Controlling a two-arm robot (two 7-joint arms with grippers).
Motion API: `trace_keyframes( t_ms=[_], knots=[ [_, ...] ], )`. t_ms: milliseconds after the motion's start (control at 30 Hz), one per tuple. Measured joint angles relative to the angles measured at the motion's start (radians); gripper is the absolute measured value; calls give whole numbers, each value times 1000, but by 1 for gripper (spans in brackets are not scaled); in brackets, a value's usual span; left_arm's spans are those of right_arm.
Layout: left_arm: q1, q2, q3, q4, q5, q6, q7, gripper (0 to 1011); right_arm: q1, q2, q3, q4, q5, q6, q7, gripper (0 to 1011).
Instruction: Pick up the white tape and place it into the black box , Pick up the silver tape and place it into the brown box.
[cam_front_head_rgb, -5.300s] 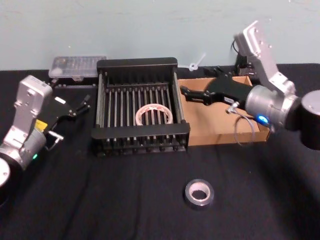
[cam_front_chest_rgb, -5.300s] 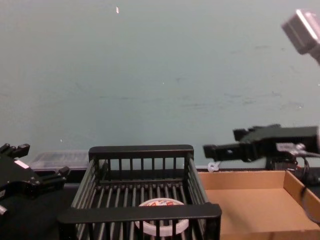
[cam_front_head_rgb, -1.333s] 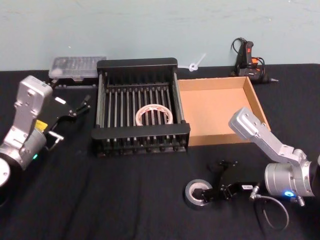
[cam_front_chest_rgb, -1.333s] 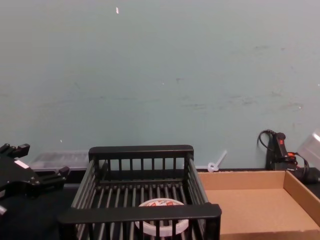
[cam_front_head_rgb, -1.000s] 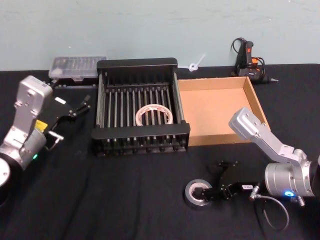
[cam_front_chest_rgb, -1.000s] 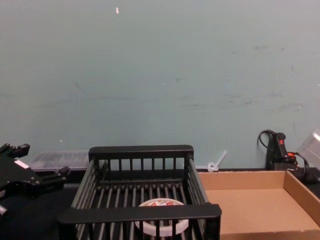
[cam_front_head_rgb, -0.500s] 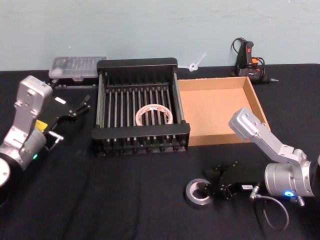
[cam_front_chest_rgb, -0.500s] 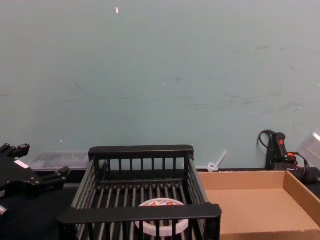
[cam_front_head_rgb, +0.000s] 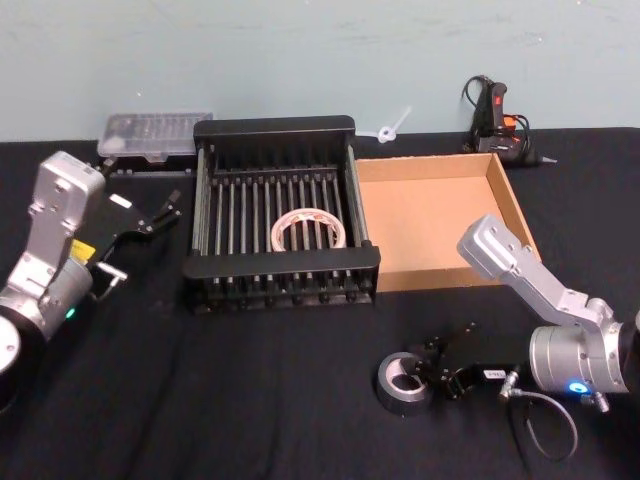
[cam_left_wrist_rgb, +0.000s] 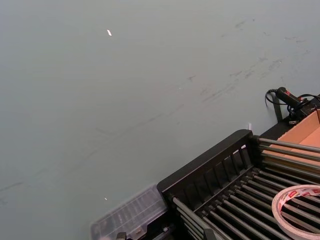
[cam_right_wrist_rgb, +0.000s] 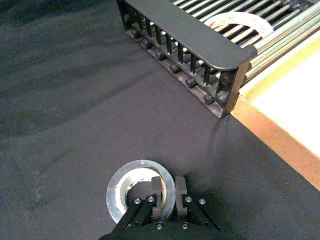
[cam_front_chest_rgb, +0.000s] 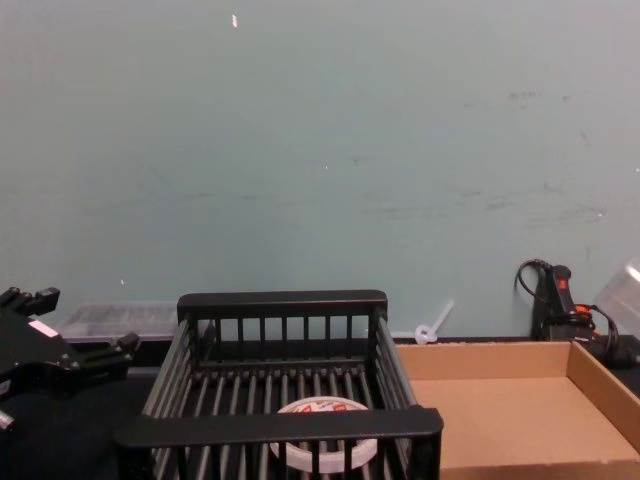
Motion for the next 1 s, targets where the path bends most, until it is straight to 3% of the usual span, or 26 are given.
trace_keyframes(
  t_ms=[500,733,1000],
  knots=[
    [0,0,0,0,0,0,0,1001,-1,0,1,0,0,0,-1,171],
    [0,0,0,0,0,0,0,1001,-12,-3,39,-11,19,-17,-33,171],
    [0,0,0,0,0,0,0,1001,-9,-13,123,-18,37,-51,-109,172]
  ],
)
